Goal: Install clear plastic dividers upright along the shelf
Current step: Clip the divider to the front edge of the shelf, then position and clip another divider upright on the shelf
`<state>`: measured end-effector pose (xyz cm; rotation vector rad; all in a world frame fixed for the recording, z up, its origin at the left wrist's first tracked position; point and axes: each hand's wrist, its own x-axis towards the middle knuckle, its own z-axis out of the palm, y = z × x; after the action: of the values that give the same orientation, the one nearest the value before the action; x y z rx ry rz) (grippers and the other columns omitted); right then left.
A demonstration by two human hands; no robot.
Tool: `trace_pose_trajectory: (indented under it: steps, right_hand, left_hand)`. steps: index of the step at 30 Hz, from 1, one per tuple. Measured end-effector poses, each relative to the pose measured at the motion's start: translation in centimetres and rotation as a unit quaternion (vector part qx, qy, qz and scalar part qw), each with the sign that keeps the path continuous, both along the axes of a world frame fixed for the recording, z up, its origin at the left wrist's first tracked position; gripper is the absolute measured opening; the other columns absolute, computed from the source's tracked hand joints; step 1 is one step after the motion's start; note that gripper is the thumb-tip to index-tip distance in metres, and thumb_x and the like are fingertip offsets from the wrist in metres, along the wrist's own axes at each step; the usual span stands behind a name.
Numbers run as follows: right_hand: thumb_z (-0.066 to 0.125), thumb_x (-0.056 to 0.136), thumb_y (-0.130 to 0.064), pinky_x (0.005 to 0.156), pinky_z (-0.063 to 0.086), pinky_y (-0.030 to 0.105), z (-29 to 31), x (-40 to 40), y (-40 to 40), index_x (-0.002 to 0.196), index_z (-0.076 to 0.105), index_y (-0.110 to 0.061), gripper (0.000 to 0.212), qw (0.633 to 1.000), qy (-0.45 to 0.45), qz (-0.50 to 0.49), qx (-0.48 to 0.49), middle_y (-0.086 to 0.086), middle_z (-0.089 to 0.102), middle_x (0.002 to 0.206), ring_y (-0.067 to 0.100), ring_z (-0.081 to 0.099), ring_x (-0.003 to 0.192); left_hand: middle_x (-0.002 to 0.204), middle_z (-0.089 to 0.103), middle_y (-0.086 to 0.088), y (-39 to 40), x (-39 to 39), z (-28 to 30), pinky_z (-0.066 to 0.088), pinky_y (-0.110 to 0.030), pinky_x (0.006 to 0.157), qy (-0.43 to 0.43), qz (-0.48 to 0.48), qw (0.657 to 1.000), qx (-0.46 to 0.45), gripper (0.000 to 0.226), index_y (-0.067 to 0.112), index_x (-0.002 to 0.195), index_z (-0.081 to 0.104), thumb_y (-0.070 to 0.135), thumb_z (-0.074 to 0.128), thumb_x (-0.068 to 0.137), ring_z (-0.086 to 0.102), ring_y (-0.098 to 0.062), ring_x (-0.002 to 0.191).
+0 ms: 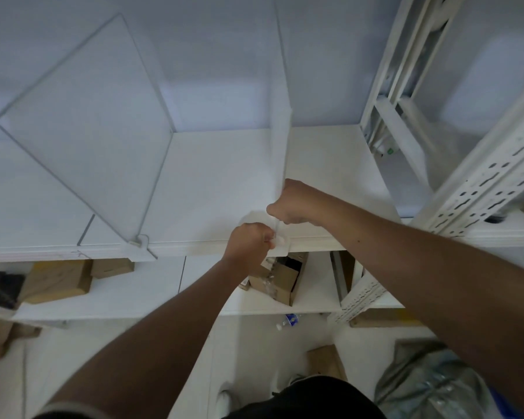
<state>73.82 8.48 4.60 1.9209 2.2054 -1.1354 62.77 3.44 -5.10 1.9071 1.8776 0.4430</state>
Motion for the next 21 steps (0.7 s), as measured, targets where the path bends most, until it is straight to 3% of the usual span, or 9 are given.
trace_pose_trajectory:
  steps: [3,6,8,10,12,14,16,18,21]
  right_hand:
    - [0.051,0.082,-0.004,0.059,0.044,0.028,-0.2,-0.1,0.1,0.105,0.054,-0.004,0.023,1.000,-0.008,-0.006,-0.014,0.012,0.063,0.095,0.024,0.061,0.078]
    - [0.055,0.083,-0.003,0.083,0.054,0.035,-0.4,-0.1,0.2,0.116,0.054,-0.004,0.033,1.000,-0.013,-0.006,-0.010,0.014,0.067,0.106,0.026,0.068,0.093]
    - [0.053,0.084,-0.005,0.079,0.053,0.034,-0.3,0.0,-0.1,0.114,0.054,-0.004,0.030,1.000,-0.007,-0.014,-0.006,0.014,0.068,0.103,0.025,0.068,0.090]
    - [0.051,0.084,-0.005,0.065,0.047,0.030,-0.1,-0.2,-0.2,0.105,0.055,-0.004,0.021,1.000,0.006,-0.018,-0.003,0.013,0.070,0.095,0.023,0.068,0.082]
    - [0.050,0.083,-0.008,0.059,0.043,0.028,-0.4,-0.1,-0.5,0.091,0.057,-0.003,0.011,1.000,0.020,-0.024,0.000,0.014,0.069,0.082,0.024,0.065,0.070]
    - [0.048,0.090,-0.014,0.058,0.049,0.029,-1.2,0.2,-1.1,0.077,0.057,-0.002,0.020,0.998,0.033,-0.034,-0.040,0.013,0.065,0.069,0.025,0.061,0.058]
    - [0.048,0.093,-0.015,0.055,0.052,0.031,-2.4,0.1,-2.4,0.068,0.057,-0.004,0.029,0.993,-0.006,-0.005,-0.120,0.013,0.065,0.067,0.026,0.062,0.054]
    - [0.049,0.093,-0.013,0.059,0.056,0.033,-3.2,-1.2,-4.0,0.067,0.064,-0.004,0.032,0.980,-0.069,0.063,-0.176,0.019,0.073,0.079,0.030,0.069,0.062]
    - [0.049,0.092,-0.016,0.062,0.054,0.034,-3.1,-5.1,-4.6,0.082,0.069,-0.002,0.026,0.992,0.051,0.044,-0.110,0.014,0.074,0.087,0.024,0.067,0.065]
  left_hand:
    - [0.077,0.067,-0.003,-0.1,0.0,-0.4,0.038,-0.022,0.066,-0.001,-0.005,1.000,0.003,0.017,0.016,0.070,0.069,0.016,0.061,0.085,0.056,-0.021,0.075]
    - [0.076,0.066,0.001,0.0,0.0,-0.6,0.044,-0.025,0.067,0.004,-0.010,1.000,0.011,0.018,0.020,0.068,0.068,0.018,0.059,0.084,0.058,-0.019,0.075]
    - [0.083,0.071,-0.003,0.0,-0.1,-0.4,0.044,-0.024,0.068,0.020,-0.022,1.000,0.011,0.017,0.018,0.076,0.072,0.021,0.058,0.086,0.059,-0.018,0.075]
    - [0.094,0.072,-0.005,-0.2,-0.4,-0.2,0.046,-0.024,0.072,0.018,-0.031,0.999,0.011,0.018,0.015,0.088,0.072,0.022,0.056,0.090,0.063,-0.019,0.082]
    - [0.111,0.070,-0.003,-1.0,-0.9,0.0,0.050,-0.029,0.086,-0.023,-0.041,0.999,-0.007,0.021,0.015,0.105,0.069,0.023,0.055,0.092,0.064,-0.020,0.098]
    - [0.123,0.065,0.000,-1.8,-2.1,0.2,0.048,-0.034,0.096,-0.055,-0.046,0.997,-0.037,0.025,0.018,0.114,0.066,0.021,0.054,0.092,0.061,-0.018,0.109]
    - [0.118,0.067,-0.002,-2.2,-4.0,0.8,0.049,-0.038,0.095,-0.039,-0.051,0.996,-0.056,0.022,0.015,0.106,0.068,0.019,0.053,0.091,0.061,-0.020,0.106]
    - [0.108,0.070,-0.007,-2.2,-6.1,1.8,0.051,-0.038,0.090,-0.002,-0.076,0.995,-0.065,0.021,0.009,0.099,0.070,0.017,0.051,0.092,0.063,-0.024,0.099]
    - [0.100,0.071,-0.012,-1.7,-9.3,3.6,0.051,-0.033,0.079,-0.003,-0.075,0.992,-0.104,0.027,0.003,0.092,0.068,0.015,0.044,0.095,0.064,-0.025,0.089]
